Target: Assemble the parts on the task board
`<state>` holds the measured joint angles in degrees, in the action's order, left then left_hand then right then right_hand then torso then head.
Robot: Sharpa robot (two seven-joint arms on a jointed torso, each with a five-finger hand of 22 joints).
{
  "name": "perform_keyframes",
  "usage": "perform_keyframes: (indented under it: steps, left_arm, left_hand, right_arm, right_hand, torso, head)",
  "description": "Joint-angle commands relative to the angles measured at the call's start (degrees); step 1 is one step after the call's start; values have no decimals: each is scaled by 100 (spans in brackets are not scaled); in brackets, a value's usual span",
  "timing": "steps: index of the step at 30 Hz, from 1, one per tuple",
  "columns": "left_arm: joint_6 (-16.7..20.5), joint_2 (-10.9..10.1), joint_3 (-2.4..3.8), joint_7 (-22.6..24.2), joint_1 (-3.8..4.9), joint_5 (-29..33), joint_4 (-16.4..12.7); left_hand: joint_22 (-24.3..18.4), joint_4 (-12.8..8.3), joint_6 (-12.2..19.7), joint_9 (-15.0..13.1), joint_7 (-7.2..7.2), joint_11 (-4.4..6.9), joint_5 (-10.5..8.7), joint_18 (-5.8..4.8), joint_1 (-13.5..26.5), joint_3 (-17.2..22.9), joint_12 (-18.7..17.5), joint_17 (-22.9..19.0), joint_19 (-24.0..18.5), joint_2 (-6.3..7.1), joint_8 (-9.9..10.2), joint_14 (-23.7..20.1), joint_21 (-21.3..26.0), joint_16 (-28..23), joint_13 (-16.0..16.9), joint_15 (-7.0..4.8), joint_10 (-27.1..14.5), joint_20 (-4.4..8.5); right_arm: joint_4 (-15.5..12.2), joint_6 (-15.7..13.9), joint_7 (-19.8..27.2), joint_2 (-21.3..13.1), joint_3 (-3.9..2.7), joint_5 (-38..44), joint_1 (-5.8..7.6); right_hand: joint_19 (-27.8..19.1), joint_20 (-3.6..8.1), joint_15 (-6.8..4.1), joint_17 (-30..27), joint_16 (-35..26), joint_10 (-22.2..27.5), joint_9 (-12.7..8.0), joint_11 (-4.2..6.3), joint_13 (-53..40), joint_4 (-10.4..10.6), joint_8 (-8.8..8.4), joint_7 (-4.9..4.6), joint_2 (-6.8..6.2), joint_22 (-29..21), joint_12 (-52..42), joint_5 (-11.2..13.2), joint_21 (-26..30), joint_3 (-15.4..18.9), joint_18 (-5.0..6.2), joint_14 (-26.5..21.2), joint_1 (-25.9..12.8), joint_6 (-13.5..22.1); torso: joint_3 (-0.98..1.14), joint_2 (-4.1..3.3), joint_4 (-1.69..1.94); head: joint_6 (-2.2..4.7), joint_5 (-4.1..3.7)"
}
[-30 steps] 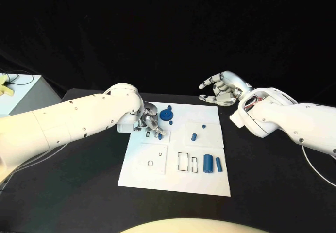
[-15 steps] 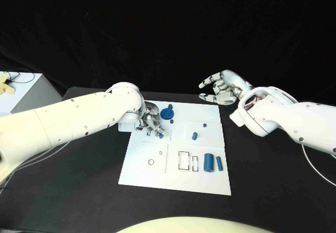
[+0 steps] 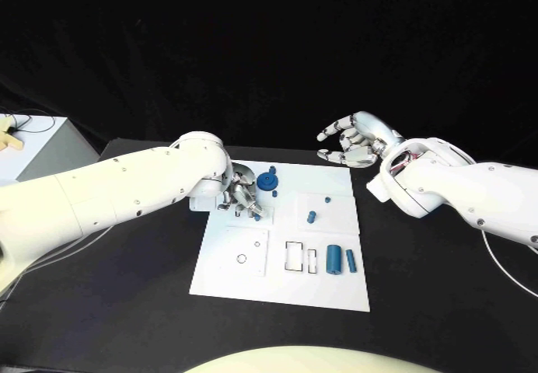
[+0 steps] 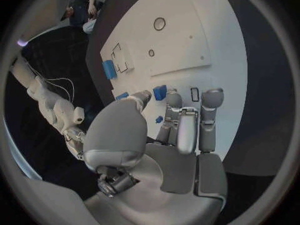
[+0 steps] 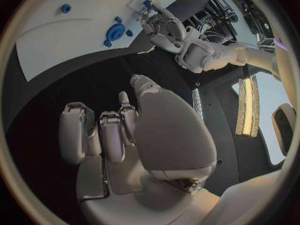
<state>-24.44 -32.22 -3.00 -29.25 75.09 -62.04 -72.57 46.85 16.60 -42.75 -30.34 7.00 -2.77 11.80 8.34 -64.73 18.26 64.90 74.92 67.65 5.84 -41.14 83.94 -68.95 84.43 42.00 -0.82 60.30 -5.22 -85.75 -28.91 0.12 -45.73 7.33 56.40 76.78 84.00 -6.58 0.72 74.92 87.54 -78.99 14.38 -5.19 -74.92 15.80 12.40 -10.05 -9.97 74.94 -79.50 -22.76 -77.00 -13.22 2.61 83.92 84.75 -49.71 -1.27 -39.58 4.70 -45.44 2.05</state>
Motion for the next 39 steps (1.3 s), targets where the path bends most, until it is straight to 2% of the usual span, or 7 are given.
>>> perform_keyframes:
  steps: [1, 9, 13, 24, 28, 32, 39]
  left_arm:
    - [-69, 21, -1, 38, -7, 127, 3]
    - [-72, 24, -4, 52, -13, 219, 11]
    - [-85, 20, -4, 65, -14, 333, 16]
    - [-92, 6, -5, 96, -14, 484, 22]
    - [35, -18, -4, 144, -15, 510, 12]
    - [235, -62, -1, 195, -16, 520, -17]
    - [659, -179, 5, 180, -17, 618, -78]
  left_hand:
    - [16, -2, 36, -9, 3, 2, 31, -17, -70, 24, 12, 145, -25, -10, -45, 79, -6, 7, 9, -8, -51, 5]
    - [14, -19, 42, -30, -10, 14, 31, -15, -300, 122, 19, 148, -37, -100, -61, 75, -12, 9, 5, -17, -71, 9]
    - [-10, -117, 77, -51, -25, 35, 49, -6, -775, 539, -30, 133, -71, -191, -67, 61, -7, -2, -62, -38, -159, 27]
    - [-13, -323, 92, -145, -43, 50, 43, -6, -1015, 1454, -59, 142, -104, -29, -162, 55, -26, -2, -121, -47, -190, 32]
    - [-2, -460, 95, -219, -49, 62, 35, -7, -970, 1813, -55, 143, -106, 32, -240, 55, -42, -2, -122, -53, -168, 37]
    - [53, -738, 123, -585, -103, 124, 30, -11, -732, 2484, -36, 181, -76, 136, -625, 80, -97, 11, -91, -103, -62, 83]
    - [239, -1212, 155, -985, -160, 152, 59, -45, -110, 3487, 127, 287, 29, 262, -965, 144, -248, 55, 114, -154, 148, 124]
  right_arm:
    - [0, 93, 10, 5, -3, 70, -4]
    - [5, 105, 1, 8, -3, 71, -6]
    - [13, 115, -4, 16, -3, 72, -10]
    - [25, 133, -4, 25, -2, 72, -20]
    - [29, 147, -8, 28, -2, 72, -22]
    - [34, 160, -14, 31, -2, 72, -24]
    - [41, 173, -21, 28, -2, 72, -27]
  right_hand:
    - [7, 13, -4, 955, -23, 29, -5, 5, -418, 10, 30, -6, -54, 554, 4, -26, 33, -27, 61, 444, 14, 24]
    - [7, 13, -4, 955, -23, 29, -5, 5, -418, 10, 30, -6, -54, 554, 4, -26, 33, -27, 61, 444, 14, 24]
    - [10, 14, -5, 956, -22, 22, -5, 6, -423, 9, 35, -6, -57, 558, -4, -36, 28, -50, 60, 445, 11, 21]
    - [10, 14, -5, 956, -22, 22, -5, 6, -423, 9, 35, -6, -57, 558, -4, -36, 28, -50, 60, 445, 11, 21]
    - [14, 14, -5, 965, -18, 19, -5, 6, -424, 7, 39, -7, -62, 562, -7, -48, 23, -74, 58, 448, 8, 21]
    - [20, 14, -5, 974, -13, 11, -5, 6, -432, 8, 41, -7, -62, 571, -15, -50, 11, -79, 55, 451, 6, 20]
    - [20, 14, -5, 974, -13, 11, -5, 6, -432, 8, 41, -7, -62, 571, -15, -50, 11, -79, 55, 451, 6, 20]
  torso:
    - [2, -7, 0]
    - [4, -8, 4]
    - [4, -4, 5]
    - [2, -4, 2]
    - [2, -4, 2]
    - [0, -4, 1]
    - [2, -5, 4]
  head:
    - [-6, -6]
    - [-24, -12]
    - [-27, -10]
    - [-36, 1]
    - [-33, -2]
    - [-25, -3]
    - [-27, -11]
